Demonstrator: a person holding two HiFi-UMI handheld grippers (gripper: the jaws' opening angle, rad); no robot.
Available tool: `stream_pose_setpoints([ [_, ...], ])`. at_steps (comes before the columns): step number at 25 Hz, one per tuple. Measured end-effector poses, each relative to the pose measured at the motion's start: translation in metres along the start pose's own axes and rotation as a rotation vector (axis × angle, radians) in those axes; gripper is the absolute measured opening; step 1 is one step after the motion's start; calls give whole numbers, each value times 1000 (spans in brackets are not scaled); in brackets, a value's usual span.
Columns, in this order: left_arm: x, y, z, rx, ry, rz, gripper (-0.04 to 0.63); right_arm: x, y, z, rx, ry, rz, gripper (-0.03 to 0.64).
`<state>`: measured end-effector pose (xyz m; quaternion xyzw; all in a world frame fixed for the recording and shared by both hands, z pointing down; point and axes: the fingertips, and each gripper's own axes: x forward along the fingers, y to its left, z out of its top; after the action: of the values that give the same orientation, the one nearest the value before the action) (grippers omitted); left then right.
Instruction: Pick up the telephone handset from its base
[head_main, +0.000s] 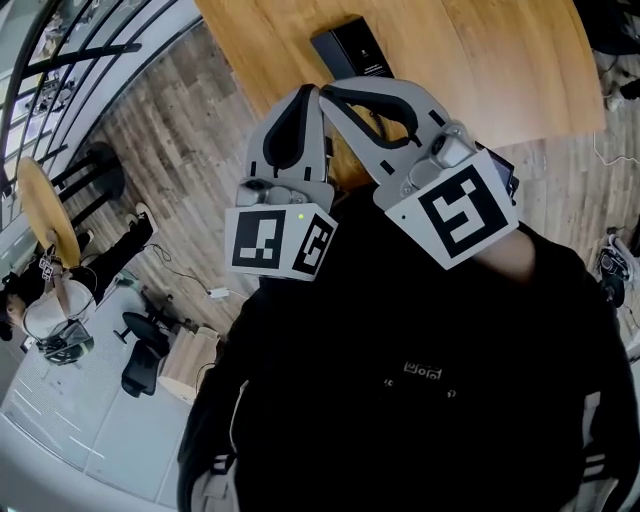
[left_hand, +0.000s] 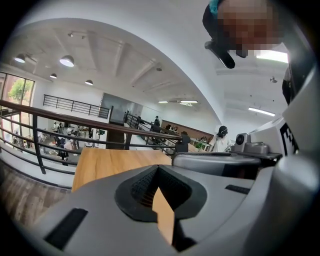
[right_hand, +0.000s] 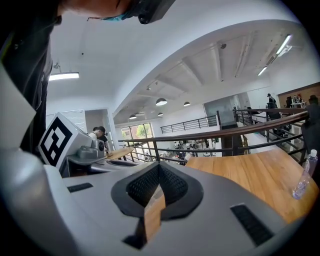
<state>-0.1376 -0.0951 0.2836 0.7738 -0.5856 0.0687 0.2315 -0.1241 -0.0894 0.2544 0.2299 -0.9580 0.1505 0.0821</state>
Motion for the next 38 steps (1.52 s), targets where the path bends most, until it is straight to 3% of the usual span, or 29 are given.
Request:
stream_pose_setpoints([
  [19,12,-1,-4,-8,12,-31,2,-2,-4,0,2,6,6,18],
  [28,7,8,-21,-68,26,-23,2,1,1,2,-15,6,24,18],
  [34,6,25,-21,-165,3,8,2,4,2,1,-5,9,42,18],
  [38,9,36,-22,-184,3,13,3,6,-1,0,4,12,40,18],
])
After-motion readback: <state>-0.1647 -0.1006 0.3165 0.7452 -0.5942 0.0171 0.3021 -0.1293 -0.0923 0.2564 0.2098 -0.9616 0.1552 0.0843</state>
